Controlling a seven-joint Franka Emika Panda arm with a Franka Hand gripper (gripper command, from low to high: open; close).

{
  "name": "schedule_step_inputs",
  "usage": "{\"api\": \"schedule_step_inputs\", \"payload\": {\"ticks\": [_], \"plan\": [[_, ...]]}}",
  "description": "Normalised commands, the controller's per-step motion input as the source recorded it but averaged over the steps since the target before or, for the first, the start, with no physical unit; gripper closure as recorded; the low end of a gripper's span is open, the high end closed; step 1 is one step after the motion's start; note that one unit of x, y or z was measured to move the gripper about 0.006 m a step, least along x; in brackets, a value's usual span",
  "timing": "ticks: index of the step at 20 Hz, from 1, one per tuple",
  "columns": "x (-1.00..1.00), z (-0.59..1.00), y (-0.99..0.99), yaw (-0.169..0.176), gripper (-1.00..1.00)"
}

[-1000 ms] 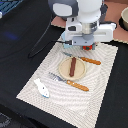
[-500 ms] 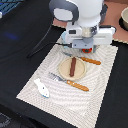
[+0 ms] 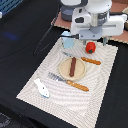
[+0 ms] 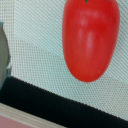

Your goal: Interact with the objects in diverse but meaningful ways.

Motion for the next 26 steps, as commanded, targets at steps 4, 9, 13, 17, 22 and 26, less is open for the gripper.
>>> {"api": "schedule_step_inputs", "payload": {"ticks": [4, 9, 13, 17, 22, 26], "plan": [[-0.16, 0.00, 0.12, 0.042, -1.00], [-0.24, 0.39, 0.06, 0.013, -1.00], [-0.27, 0.93, 0.06, 0.000, -1.00], [-0.24, 1.00, 0.08, -0.003, -1.00], [-0.10, 0.75, -0.12, -0.001, -1.00], [0.00, 0.20, -0.83, 0.000, -1.00]]}}
